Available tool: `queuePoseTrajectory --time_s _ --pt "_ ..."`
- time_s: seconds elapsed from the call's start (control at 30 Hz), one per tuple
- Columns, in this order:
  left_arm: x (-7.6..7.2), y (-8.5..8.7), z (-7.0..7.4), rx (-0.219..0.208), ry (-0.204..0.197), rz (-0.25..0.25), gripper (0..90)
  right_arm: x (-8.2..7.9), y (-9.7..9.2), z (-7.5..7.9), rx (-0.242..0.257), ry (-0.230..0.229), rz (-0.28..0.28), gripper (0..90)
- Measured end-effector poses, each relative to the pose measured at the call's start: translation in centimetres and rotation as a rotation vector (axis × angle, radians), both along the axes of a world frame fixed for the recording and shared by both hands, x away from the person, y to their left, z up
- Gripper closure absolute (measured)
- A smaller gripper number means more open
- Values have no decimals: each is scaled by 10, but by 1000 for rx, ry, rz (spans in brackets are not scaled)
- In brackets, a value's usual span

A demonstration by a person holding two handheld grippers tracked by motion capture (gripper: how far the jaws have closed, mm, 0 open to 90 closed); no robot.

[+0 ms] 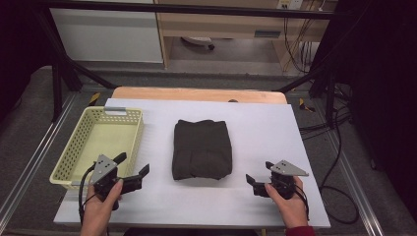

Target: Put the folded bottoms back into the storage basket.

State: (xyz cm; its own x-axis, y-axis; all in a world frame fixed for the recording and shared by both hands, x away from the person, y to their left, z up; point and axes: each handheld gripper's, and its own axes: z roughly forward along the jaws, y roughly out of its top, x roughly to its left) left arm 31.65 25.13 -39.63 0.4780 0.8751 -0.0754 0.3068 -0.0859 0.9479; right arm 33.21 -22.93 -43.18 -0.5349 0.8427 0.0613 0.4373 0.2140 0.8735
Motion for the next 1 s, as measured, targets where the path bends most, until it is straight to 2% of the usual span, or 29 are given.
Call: queuePoseTrajectory --time_s 0.1,0.2,0.33,0.5,0.6,0.7,0.77,0.83,1.0 --pt "0 4 -1 18 0 -4 63 0 3 -1 -2 10 12 72" --pt "1 5 -3 12 7 -5 59 0 8 -3 -6 26 37 67" --pt "4 7 -4 14 7 17 64 -1 14 -4 -13 40 53 72" --pt "5 6 -4 20 8 12 63 -2 24 -6 -29 50 83 98" --pt "6 5 -4 22 8 16 64 -3 35 -7 -33 66 103 142" --pt "7 7 -5 14 13 32 71 -3 49 -11 -62 94 144 215" --pt "7 8 -5 14 12 33 73 -3 56 -13 -89 91 165 267" --pt "6 8 -4 12 5 38 75 -4 60 -13 -107 86 182 346" --pt "6 7 -4 20 5 39 82 -6 61 -14 -116 94 206 456"
